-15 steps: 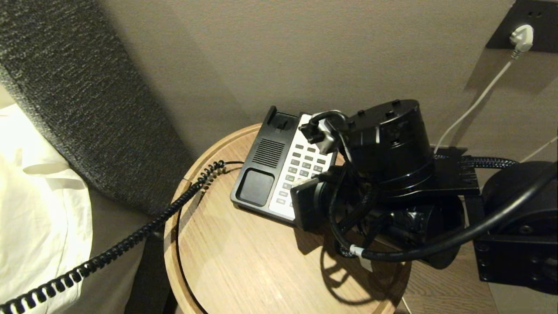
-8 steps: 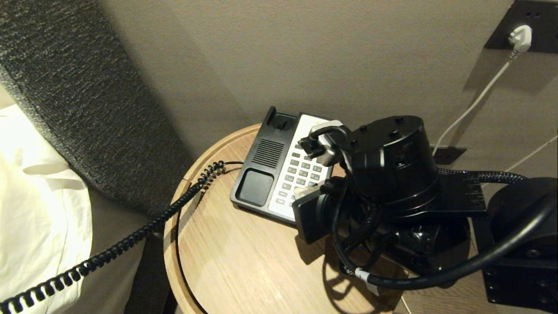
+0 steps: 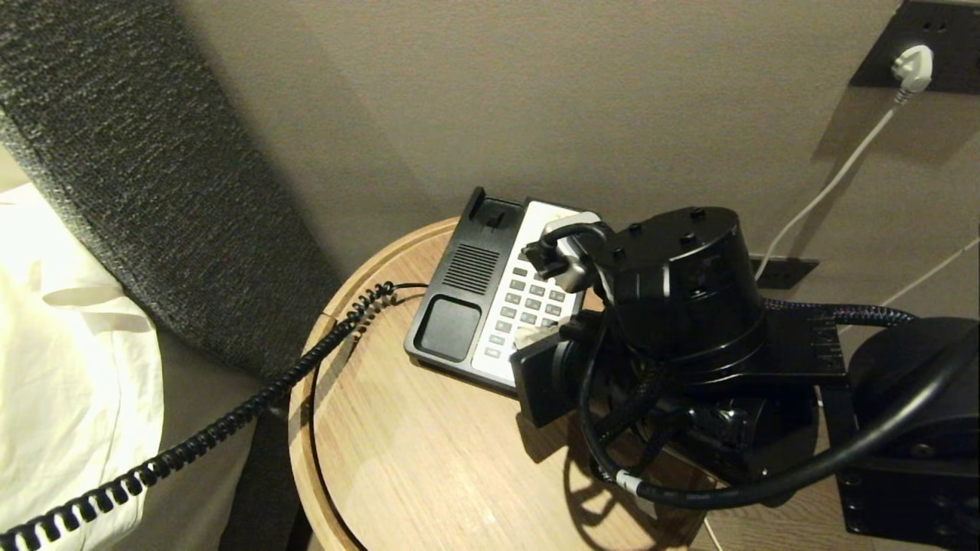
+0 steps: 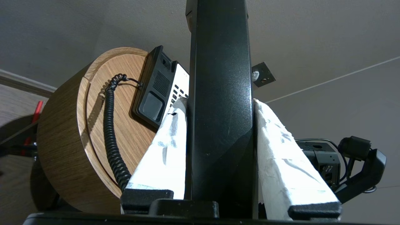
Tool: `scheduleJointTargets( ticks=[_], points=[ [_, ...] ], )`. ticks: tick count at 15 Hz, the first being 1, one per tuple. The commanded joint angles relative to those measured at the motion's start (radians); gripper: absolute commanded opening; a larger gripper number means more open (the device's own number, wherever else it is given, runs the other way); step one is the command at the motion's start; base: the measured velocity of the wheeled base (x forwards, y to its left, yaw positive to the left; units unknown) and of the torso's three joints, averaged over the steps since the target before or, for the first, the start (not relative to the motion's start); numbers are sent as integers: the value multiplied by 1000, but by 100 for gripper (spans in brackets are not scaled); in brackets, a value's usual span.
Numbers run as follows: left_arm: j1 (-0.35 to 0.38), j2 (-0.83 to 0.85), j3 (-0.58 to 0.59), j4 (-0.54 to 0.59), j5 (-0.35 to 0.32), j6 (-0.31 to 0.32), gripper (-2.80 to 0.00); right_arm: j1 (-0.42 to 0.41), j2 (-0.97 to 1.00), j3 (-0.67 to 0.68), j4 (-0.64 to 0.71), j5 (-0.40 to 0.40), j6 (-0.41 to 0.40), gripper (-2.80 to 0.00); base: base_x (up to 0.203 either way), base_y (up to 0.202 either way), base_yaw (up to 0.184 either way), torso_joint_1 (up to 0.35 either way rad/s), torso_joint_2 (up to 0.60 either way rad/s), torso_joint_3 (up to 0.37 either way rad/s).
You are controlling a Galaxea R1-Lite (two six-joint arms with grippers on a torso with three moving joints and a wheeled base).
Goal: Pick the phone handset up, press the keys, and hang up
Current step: Dial the number
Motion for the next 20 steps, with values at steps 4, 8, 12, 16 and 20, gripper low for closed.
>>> scheduleJointTargets(
  ticks=[4, 8, 12, 16, 20],
  points=[
    [0, -2, -3, 3, 1, -5, -280, 1, -43, -1, 3, -2, -1, -280, 0, 0, 0, 0, 0, 0],
    [0, -3, -5, 6, 1, -5, -280, -1, -70, 2, 12, -4, -4, -280, 0, 0, 0, 0, 0, 0],
    [0, -3, -7, 5, 1, -5, -280, -1, -69, -10, 10, -7, -12, -280, 0, 0, 0, 0, 0, 0],
    [0, -6, -4, 6, 1, -5, -280, -2, -69, -12, 9, -13, -12, -280, 0, 0, 0, 0, 0, 0],
    [0, -6, -6, 6, 1, -5, -280, -2, -89, -13, 9, -11, -12, -280, 0, 0, 0, 0, 0, 0]
  ],
)
